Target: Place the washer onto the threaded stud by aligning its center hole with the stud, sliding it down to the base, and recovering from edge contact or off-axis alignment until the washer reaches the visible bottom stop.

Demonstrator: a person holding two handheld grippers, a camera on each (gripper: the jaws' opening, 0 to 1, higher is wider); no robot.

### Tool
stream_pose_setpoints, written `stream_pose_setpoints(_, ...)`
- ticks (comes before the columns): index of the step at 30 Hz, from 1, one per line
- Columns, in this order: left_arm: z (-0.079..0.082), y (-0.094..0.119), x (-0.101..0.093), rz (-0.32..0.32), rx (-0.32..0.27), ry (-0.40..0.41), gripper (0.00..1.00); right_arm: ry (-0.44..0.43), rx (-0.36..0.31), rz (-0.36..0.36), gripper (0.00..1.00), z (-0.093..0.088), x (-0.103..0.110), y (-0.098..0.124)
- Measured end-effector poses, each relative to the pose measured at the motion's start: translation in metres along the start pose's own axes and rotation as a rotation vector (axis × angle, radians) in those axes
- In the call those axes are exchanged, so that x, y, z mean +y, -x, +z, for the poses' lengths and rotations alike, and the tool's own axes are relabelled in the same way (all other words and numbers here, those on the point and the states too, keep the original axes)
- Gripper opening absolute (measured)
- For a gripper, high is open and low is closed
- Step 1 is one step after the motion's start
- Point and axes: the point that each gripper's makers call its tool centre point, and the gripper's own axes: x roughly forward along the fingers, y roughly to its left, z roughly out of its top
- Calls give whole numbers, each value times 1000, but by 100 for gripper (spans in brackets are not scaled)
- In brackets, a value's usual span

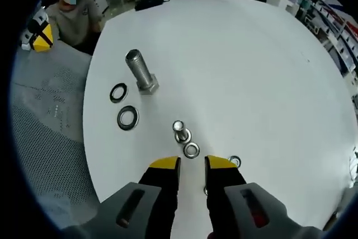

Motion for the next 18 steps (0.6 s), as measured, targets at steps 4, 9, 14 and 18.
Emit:
stream_pose_setpoints(4, 0, 0, 0, 0, 3, 1, 0, -7, 8, 21, 20, 0, 1, -5)
stream_pose_setpoints(9, -1, 0, 0, -1, 6, 1, 0, 2, -2, 22, 20, 2, -2, -8)
stream_pose_setpoints(14, -1, -1, 0, -1, 8, 1, 0, 65, 1, 3, 19, 2, 0, -8)
stream_pose_setpoints(18, -1, -1, 0, -1, 8, 1, 0, 112, -3, 10, 16, 2, 4, -7)
